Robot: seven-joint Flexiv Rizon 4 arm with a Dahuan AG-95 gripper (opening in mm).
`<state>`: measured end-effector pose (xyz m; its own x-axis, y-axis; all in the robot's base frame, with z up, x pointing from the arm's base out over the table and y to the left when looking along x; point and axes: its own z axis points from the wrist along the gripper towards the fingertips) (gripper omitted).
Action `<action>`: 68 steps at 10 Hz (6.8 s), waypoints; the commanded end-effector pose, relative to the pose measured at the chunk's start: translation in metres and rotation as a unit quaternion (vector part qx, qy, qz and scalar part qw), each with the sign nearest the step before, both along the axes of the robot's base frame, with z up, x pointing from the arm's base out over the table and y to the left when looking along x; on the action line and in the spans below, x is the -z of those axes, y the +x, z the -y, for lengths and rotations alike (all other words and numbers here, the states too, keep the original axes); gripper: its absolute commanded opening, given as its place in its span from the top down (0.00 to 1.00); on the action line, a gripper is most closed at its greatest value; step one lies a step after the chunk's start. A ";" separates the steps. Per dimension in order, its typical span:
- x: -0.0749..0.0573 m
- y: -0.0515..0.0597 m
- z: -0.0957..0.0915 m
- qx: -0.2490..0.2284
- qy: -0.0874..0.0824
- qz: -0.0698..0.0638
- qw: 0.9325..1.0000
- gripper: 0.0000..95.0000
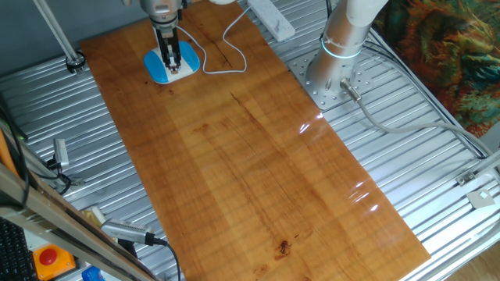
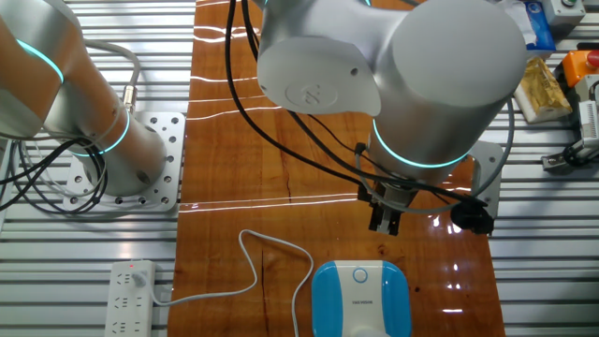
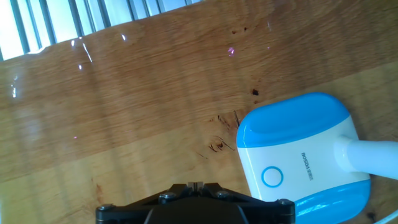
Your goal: Turn on the desk lamp by pressing the button
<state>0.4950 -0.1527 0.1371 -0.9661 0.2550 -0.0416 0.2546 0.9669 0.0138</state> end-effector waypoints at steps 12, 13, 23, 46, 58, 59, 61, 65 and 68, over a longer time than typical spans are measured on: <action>-0.001 0.000 0.000 0.000 -0.002 -0.001 1.000 1.00; -0.001 0.000 0.000 0.000 -0.001 -0.001 1.000 1.00; 0.005 -0.002 0.004 -0.011 -0.005 -0.001 1.000 1.00; 0.073 -0.011 0.036 -0.034 -0.003 0.000 0.999 0.00; 0.081 -0.009 0.037 -0.045 -0.004 0.007 0.999 0.00; 0.084 -0.009 0.037 -0.045 -0.004 0.007 0.999 0.00; 0.095 -0.007 0.039 -0.049 -0.004 0.008 0.999 0.00; 0.096 -0.008 0.037 -0.051 -0.003 0.006 0.999 0.00; 0.097 -0.012 0.030 -0.051 -0.003 0.006 0.999 0.00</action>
